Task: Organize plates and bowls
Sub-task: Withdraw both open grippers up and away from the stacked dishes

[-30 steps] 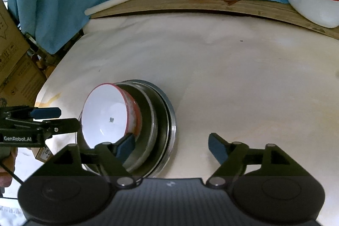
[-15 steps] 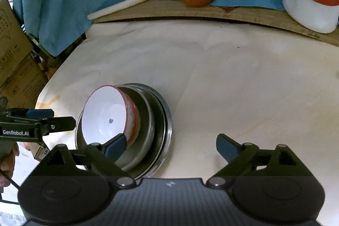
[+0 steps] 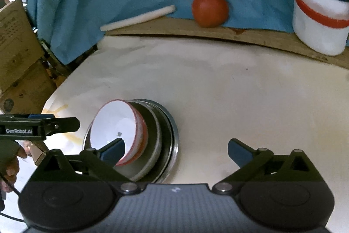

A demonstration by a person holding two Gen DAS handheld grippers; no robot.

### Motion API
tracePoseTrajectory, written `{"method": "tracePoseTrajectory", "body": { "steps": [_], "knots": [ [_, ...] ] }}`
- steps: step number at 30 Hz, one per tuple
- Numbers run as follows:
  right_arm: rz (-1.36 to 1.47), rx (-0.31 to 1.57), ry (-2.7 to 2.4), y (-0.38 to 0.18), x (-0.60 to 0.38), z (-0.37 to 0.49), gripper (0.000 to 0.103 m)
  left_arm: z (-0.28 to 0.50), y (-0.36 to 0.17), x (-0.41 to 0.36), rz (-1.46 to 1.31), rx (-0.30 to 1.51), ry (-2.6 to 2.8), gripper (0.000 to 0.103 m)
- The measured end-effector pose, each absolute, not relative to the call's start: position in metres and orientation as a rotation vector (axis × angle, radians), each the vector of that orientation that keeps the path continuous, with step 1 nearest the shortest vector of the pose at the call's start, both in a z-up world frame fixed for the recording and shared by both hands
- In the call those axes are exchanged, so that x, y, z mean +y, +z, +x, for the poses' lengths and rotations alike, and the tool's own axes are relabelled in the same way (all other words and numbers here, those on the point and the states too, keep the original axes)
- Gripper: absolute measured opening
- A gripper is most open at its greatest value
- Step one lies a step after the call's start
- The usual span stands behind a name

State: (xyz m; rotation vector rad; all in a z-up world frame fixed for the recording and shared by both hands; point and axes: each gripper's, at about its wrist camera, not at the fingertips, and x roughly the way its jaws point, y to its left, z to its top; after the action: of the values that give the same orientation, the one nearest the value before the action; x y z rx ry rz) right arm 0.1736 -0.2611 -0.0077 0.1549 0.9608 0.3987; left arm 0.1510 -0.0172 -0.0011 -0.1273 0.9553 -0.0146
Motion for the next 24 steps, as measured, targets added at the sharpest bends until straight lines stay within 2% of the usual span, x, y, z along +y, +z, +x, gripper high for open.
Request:
{"method": "tracePoseTrajectory", "body": {
  "steps": [24],
  "knots": [
    [0.134, 0.776, 0.421, 0.01, -0.257, 0.141, 0.103, 0.105, 0.022, -0.034, -0.107, 0.744, 0.069, 0.102]
  ]
}}
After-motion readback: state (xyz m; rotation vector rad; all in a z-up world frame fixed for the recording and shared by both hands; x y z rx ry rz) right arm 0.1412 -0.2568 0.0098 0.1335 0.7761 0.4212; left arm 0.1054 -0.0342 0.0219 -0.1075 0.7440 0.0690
